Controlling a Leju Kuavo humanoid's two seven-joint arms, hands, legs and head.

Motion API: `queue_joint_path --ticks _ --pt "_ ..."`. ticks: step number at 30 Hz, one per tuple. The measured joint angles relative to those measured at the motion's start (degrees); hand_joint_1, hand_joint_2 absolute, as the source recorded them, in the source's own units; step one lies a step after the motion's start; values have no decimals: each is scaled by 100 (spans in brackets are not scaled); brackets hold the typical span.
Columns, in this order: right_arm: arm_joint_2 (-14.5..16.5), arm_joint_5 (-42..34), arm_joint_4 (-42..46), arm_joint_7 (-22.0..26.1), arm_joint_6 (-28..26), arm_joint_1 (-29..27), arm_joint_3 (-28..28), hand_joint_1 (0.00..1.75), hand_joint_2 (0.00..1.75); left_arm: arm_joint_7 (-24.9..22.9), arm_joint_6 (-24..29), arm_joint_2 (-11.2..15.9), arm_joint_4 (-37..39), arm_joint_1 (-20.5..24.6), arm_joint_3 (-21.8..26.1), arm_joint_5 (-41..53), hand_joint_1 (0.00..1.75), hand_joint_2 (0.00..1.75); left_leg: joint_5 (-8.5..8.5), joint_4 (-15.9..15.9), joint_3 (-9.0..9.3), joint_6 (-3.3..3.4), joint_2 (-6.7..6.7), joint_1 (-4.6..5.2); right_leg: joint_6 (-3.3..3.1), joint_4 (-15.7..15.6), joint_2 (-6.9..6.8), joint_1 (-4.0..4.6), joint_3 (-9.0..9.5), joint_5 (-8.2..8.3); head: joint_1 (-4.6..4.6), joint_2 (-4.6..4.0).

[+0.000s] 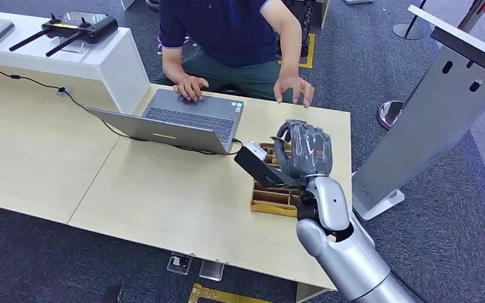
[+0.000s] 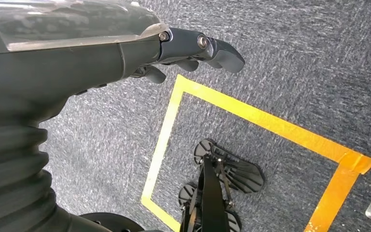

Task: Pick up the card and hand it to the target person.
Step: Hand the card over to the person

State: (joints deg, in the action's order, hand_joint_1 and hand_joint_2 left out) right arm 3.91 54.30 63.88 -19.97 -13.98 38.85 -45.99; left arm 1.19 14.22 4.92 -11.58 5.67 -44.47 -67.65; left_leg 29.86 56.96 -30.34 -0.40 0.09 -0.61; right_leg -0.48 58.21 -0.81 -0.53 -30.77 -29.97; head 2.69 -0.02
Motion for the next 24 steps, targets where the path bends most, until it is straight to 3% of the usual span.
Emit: queue_joint_path --ticks 9,22,24 --pt "105 -53 -546 304 -512 797 181 175 175 8 -43 0 0 2 -35 38 0 175 0 0 -1 0 -1 0 0 0 0 0 0 0 0 0" --pt "461 -14 -1698 535 -762 1072 297 175 175 -40 -15 0 0 2 -90 -20 0 175 0 0 -2 0 -1 0 0 0 0 0 -2 0 1 0" --pt "492 -14 -1820 552 -777 1093 300 87 175 -42 -8 0 0 0 -98 -26 0 87 0 0 -3 0 -1 0 0 0 0 0 -2 0 0 0"
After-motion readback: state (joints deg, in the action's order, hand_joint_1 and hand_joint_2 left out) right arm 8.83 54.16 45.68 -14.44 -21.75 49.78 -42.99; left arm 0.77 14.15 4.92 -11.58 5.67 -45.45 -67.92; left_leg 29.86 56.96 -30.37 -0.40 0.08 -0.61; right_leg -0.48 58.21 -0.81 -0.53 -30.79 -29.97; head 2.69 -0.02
